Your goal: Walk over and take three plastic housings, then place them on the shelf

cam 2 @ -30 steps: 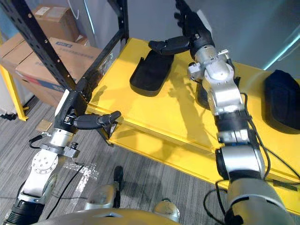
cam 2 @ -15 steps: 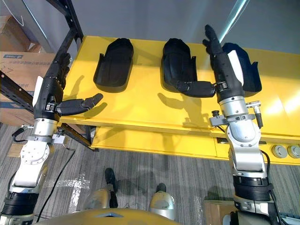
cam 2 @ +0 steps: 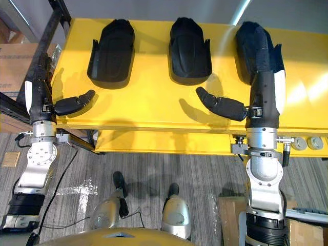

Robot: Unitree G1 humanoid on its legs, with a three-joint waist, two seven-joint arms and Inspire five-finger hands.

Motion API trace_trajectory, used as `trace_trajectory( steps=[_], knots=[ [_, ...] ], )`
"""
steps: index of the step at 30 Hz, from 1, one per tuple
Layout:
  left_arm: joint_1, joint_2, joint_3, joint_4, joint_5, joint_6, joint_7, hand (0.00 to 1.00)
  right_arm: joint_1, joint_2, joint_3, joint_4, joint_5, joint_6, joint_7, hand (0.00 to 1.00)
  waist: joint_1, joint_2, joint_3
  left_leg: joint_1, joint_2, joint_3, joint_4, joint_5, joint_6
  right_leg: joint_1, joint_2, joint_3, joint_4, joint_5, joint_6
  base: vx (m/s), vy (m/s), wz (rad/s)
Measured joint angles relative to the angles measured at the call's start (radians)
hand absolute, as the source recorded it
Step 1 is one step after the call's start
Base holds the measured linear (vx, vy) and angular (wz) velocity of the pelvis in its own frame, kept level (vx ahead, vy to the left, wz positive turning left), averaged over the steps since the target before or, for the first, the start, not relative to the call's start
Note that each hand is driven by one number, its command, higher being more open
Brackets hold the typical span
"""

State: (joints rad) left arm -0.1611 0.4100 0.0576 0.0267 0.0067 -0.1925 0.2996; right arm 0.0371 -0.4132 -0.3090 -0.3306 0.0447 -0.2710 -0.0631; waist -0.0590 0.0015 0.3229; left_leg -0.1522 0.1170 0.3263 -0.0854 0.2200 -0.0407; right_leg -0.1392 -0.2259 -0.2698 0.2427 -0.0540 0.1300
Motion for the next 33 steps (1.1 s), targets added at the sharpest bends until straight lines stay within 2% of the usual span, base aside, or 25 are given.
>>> trace_trajectory(
  steps=[9, 16, 20, 25, 33],
  knots=[
    [-0.116, 0.003, -0.003, 0.084, 0.004, 0.020, 0.000, 1.00, 0.024, 0.033, -0.036, -0.001, 0.001, -0.006, -0.030, 1.00, -0.010, 0.017, 0.060, -0.015, 0.000, 0.000, 0.001, 0.010, -0.002, -0.046, -0.009, 0.006, 0.070, -0.031, -0.005, 0.02, -0.042, 0.00],
    [-0.160, 0.029, -0.002, 0.104, 0.004, 0.018, 0.003, 1.00, 0.016, 0.034, -0.034, -0.014, 0.001, -0.006, -0.032, 1.00, -0.011, 0.018, 0.085, -0.018, -0.001, 0.001, 0.002, 0.012, -0.001, -0.067, -0.015, 0.011, 0.107, -0.055, -0.007, 0.03, -0.052, -0.01],
    [-0.203, 0.032, 0.001, 0.123, 0.004, -0.002, 0.016, 1.00, -0.012, 0.035, -0.032, -0.035, 0.002, -0.006, -0.034, 1.00, -0.003, 0.015, 0.126, -0.026, 0.002, 0.003, 0.041, -0.006, 0.000, -0.070, -0.019, 0.020, 0.122, -0.061, -0.009, 0.00, -0.042, -0.03],
    [-0.234, 0.041, 0.001, 0.138, 0.004, -0.007, 0.023, 1.00, -0.027, 0.035, -0.026, -0.035, 0.002, -0.006, -0.034, 1.00, -0.002, 0.015, 0.136, -0.049, 0.008, 0.003, 0.065, -0.012, 0.001, -0.085, -0.019, 0.022, 0.122, -0.065, -0.016, -0.01, -0.021, -0.01],
    [-0.254, 0.042, 0.003, 0.168, 0.004, -0.020, 0.026, 1.00, -0.031, 0.057, -0.022, -0.035, 0.010, -0.005, -0.031, 1.00, -0.004, 0.015, 0.137, -0.048, 0.008, 0.005, 0.066, -0.010, 0.004, -0.087, -0.018, 0.025, 0.123, -0.058, -0.006, 0.00, -0.004, 0.00]
  ],
)
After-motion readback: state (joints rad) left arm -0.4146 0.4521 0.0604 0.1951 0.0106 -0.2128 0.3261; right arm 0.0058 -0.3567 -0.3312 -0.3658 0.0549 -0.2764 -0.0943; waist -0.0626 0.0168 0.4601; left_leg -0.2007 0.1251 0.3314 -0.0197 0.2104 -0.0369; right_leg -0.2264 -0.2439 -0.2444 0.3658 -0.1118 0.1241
